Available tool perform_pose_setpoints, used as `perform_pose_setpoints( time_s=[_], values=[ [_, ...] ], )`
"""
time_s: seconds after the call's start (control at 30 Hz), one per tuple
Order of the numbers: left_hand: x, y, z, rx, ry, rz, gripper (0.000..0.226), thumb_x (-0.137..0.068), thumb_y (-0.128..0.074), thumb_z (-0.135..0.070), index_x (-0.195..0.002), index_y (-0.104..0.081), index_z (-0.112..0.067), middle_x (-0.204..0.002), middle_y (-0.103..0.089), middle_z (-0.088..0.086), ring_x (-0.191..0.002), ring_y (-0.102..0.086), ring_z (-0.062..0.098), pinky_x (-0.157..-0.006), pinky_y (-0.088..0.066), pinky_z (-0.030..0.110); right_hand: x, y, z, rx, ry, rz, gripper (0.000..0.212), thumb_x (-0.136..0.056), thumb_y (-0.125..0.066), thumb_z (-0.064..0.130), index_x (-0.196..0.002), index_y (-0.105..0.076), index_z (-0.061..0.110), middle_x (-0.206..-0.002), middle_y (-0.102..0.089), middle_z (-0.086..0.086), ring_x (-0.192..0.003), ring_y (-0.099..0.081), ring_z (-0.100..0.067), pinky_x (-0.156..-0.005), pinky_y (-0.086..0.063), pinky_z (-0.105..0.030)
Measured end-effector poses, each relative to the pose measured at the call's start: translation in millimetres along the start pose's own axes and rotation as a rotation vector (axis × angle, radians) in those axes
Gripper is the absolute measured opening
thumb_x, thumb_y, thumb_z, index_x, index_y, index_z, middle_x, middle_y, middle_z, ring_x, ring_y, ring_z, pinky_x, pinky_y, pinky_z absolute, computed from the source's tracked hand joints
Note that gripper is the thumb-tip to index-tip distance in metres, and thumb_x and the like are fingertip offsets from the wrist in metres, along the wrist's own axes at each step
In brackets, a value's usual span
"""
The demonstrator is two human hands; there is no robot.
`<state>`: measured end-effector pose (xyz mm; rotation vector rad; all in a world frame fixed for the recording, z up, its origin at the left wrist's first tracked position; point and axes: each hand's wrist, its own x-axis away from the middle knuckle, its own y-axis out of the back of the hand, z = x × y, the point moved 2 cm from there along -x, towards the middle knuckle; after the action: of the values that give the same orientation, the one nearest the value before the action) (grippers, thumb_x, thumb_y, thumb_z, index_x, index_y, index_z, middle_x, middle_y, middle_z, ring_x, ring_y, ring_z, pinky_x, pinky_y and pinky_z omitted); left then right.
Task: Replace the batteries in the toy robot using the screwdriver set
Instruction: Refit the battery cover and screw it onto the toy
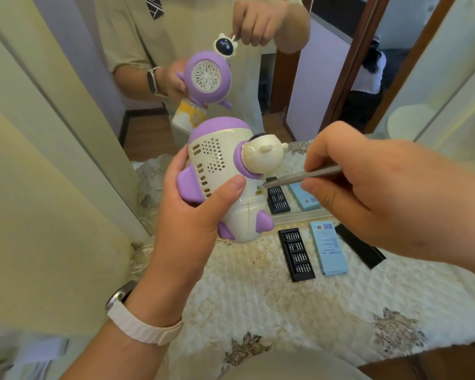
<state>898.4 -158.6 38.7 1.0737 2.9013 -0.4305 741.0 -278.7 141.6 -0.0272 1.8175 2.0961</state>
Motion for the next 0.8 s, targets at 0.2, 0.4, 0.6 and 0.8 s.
perform_pose_setpoints(
  time_s=[0.2,0.4,0.6,0.8],
  values=[
    [0,2,1,0.000,0.003,0.011,0.083,-0.066,-0.083,-0.033,-0.142,-0.049,-0.023,-0.124,-0.068,0.007,-0.107,-0.069,0.022,-0.076,-0.058,0.033,3,-4,0,0.137,0.021,-0.077,0.039,-0.095,-0.033,0.048,-0.078,-0.048,0.016,-0.046,-0.042,0.008,-0.033,-0.032,-0.014,-0.042,-0.014,-0.012],
    [4,1,2,0.015,0.009,0.011,0.084,-0.066,-0.083,-0.032,-0.141,-0.048,-0.023,-0.122,-0.069,0.005,-0.105,-0.070,0.021,-0.075,-0.058,0.032,7,-4,3,0.005,-0.034,0.006,0.037,-0.090,-0.038,0.060,-0.108,-0.041,0.027,-0.055,-0.046,0.010,-0.041,-0.042,-0.006,-0.038,-0.031,-0.019],
    [6,-2,2,0.018,0.018,0.036,0.083,-0.067,-0.083,-0.032,-0.142,-0.049,-0.023,-0.123,-0.068,0.007,-0.105,-0.070,0.022,-0.074,-0.059,0.030,14,-4,6,0.010,-0.033,-0.023,0.010,-0.089,-0.044,0.033,-0.091,-0.045,0.023,-0.055,-0.038,0.019,-0.040,-0.039,-0.005,-0.038,-0.021,-0.012],
    [9,-5,0,0.031,0.030,0.056,0.074,-0.075,-0.081,-0.022,-0.142,-0.049,-0.019,-0.124,-0.068,0.012,-0.104,-0.070,0.025,-0.073,-0.058,0.032,16,0,4,0.057,-0.001,-0.073,0.038,-0.093,-0.030,0.049,-0.082,-0.049,0.018,-0.049,-0.043,0.011,-0.038,-0.035,-0.003,-0.038,-0.019,-0.014]
  ],
)
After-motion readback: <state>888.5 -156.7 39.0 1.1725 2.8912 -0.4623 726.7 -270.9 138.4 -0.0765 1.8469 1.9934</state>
